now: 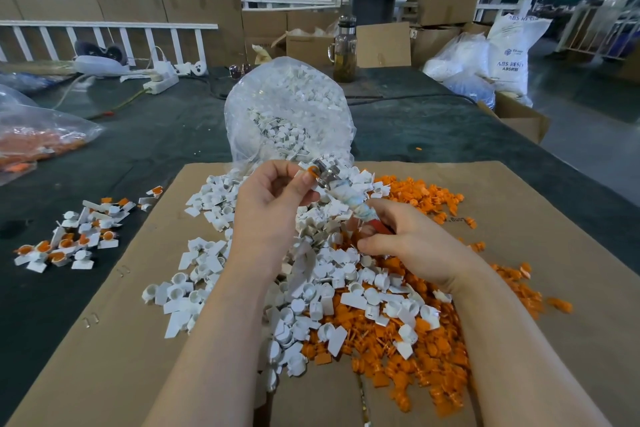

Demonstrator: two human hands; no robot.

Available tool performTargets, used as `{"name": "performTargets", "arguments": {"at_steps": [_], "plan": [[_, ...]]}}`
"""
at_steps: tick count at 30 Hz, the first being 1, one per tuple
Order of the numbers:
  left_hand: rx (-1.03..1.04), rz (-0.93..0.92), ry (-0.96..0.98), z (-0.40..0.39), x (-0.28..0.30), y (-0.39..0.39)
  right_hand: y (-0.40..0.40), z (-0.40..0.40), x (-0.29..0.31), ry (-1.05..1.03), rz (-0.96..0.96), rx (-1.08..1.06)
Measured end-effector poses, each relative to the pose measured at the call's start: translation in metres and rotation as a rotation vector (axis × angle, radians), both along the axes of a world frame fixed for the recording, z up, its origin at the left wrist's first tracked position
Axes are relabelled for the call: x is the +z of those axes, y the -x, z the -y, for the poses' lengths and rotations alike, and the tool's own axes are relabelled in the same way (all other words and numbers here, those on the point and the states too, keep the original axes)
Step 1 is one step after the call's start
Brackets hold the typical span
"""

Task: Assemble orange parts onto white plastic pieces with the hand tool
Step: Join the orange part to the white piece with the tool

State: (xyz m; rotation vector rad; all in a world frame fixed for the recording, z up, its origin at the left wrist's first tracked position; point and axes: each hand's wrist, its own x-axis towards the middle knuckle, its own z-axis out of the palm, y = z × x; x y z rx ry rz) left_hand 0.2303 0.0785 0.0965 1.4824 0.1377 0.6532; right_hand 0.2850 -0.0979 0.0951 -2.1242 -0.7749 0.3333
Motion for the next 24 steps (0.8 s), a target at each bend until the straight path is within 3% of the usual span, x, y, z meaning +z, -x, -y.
{"name": "performTargets", "arguments": {"at_steps": [6, 18, 21, 24], "plan": [[0.015, 0.000, 0.025, 0.002, 0.001, 0.000, 0.000, -0.003, -0.002, 0.027, 0.131, -0.020], [0.021, -0.051, 0.088, 0.000, 0.000, -0.001, -0.002, -0.008, -0.008, 0.026, 0.158, -0.046], [0.027, -0.071, 0.275, -0.006, 0.001, 0.001, -0.002, -0.009, -0.010, 0.013, 0.234, -0.103], [0.149, -0.030, 0.680, -0.022, 0.006, 0.006, -0.003, -0.008, -0.010, -0.010, 0.281, -0.187]]}}
